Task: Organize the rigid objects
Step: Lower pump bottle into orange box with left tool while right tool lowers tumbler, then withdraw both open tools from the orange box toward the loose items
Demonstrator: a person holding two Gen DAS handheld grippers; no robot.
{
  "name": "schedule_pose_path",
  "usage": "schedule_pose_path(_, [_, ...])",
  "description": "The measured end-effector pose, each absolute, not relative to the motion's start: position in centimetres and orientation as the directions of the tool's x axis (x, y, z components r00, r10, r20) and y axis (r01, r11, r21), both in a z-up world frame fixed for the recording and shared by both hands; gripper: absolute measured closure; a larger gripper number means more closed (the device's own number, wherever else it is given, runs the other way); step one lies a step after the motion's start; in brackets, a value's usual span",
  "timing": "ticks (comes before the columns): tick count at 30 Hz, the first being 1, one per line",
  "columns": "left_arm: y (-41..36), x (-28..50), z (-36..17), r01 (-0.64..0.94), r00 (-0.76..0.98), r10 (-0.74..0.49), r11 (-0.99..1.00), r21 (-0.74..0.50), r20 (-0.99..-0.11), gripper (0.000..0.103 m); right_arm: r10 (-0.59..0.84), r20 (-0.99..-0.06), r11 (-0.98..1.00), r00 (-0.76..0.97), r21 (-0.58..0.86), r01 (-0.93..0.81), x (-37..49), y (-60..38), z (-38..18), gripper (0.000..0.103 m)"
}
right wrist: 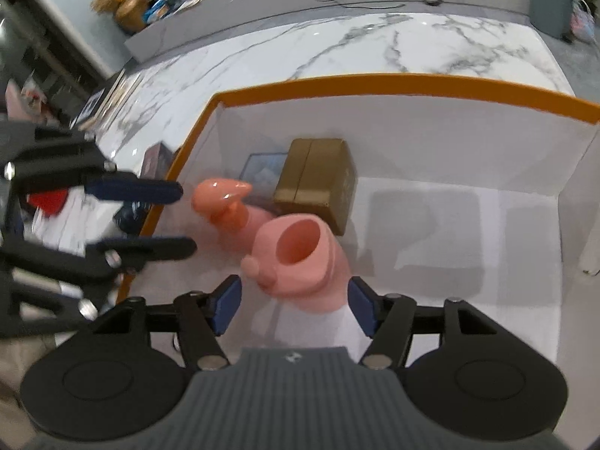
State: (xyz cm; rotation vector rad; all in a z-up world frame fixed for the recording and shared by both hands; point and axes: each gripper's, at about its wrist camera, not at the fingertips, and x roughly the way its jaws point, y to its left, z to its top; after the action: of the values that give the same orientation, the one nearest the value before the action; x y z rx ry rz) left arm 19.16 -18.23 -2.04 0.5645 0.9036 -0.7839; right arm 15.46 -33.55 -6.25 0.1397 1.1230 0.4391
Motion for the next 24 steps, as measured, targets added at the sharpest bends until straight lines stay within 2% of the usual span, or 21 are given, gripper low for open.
schedule_pose_path(3, [-17.3, 19.1, -1.3, 0.76, 0.401, -0.376, 0.646, 0.074, -0.836, 0.063, 0.378, -0.854, 0.907, 0.357, 0.265, -0.327, 15.1, -33.1, -6.1, 0.042])
schedule_pose_path(7, [-15.9, 19.2, -0.3, 0.701, 0.427, -0.402, 0.713, 0.016, -0.81, 0.063, 0.361, -0.868, 0.905, 0.341, 0.236, -0.355, 15.1, -32.6, -6.7, 0.059])
schedule_pose_path(11, [-15.1, 19.1, 0.3, 0.671, 0.448, -0.4, 0.742, 0.005, -0.799, 0.063, 0.354, -0.866, 0.909, 0.353, 0.229, -0.35, 15.2, -31.9, -6.9, 0.065])
schedule_pose_path(15, [-14.6, 19.1, 0.5, 0.654, 0.461, -0.402, 0.757, -0.004, -0.791, 0.063, 0.333, -0.874, 0.924, 0.353, 0.228, -0.307, 15.4, -31.6, -7.2, 0.069])
schedule_pose_path(19, [-14.4, 19.1, 0.5, 0.643, 0.466, -0.402, 0.765, -0.011, -0.788, 0.063, 0.348, -0.873, 0.933, 0.341, 0.288, -0.214, 15.8, -31.8, -7.9, 0.079])
schedule_pose_path(24, [-14.2, 19.1, 0.2, 0.643, 0.465, -0.401, 0.766, -0.01, -0.79, 0.063, 0.366, -0.868, 0.93, 0.334, 0.333, -0.154, 16.2, -31.6, -8.1, 0.079])
